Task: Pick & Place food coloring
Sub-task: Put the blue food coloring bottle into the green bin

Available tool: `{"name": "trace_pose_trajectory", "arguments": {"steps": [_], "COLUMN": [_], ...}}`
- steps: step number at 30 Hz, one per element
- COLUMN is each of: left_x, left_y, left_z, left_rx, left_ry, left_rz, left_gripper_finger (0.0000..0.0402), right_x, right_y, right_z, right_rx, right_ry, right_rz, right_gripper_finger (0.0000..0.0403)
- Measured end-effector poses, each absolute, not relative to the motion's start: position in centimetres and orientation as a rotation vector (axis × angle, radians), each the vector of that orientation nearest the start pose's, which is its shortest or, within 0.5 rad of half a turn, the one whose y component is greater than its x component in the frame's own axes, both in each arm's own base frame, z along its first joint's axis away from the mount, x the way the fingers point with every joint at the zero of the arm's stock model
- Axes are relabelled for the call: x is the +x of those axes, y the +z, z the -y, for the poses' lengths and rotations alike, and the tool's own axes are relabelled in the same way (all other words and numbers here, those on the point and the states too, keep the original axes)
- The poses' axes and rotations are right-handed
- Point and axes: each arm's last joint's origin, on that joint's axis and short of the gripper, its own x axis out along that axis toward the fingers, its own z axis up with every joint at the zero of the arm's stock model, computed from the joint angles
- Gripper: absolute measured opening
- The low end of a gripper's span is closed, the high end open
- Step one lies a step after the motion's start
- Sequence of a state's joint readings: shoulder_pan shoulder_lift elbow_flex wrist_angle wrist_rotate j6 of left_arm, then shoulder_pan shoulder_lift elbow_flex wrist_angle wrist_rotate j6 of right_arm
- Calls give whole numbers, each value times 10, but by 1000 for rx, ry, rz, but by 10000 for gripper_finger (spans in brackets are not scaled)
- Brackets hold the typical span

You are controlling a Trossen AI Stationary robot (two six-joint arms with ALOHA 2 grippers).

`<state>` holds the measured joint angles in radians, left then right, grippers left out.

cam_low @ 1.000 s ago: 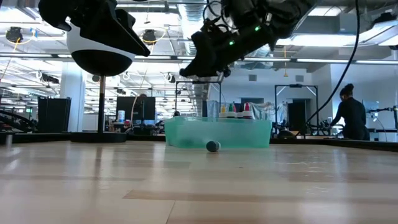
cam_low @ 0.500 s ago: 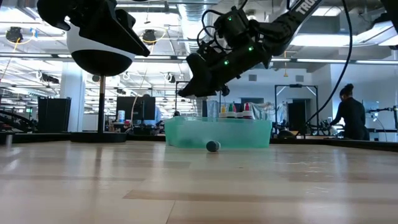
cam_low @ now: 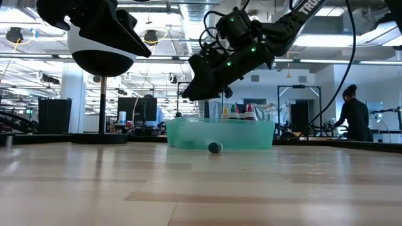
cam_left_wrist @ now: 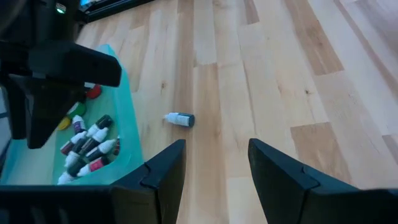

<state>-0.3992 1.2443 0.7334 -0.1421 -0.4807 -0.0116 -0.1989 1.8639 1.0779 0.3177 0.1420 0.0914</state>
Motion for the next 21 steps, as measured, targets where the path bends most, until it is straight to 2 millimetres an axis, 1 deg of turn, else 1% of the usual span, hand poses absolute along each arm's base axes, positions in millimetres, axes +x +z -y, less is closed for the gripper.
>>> {"name": "trace_pose_trajectory", "arguments": {"steps": [2, 4, 7, 11, 15, 18, 21], "left_x": [238, 238, 238, 240, 243, 246, 247], "left_y": [229, 229, 229, 232, 237, 241, 244], "left_z": [86, 87, 87, 88, 92, 93, 94], "left_rx": [262, 258, 255, 233, 196, 187, 177], "left_ry": [65, 52, 52, 28, -51, -64, -63], "left_rz": [-593, -595, -592, -562, -501, -455, -427], "left_gripper_finger": [169, 169, 169, 168, 168, 168, 168], "right_x": [386, 382, 372, 354, 334, 321, 307], "right_y": [187, 196, 213, 238, 255, 262, 262], "right_z": [82, 77, 64, 39, 9, -14, -36], "right_rx": [77, 47, -18, -111, -179, -217, -269], "right_ry": [-351, -353, -343, -326, -299, -290, -277], "right_rz": [-470, -483, -522, -581, -645, -674, -684], "right_gripper_finger": [171, 177, 180, 175, 168, 163, 159]}}
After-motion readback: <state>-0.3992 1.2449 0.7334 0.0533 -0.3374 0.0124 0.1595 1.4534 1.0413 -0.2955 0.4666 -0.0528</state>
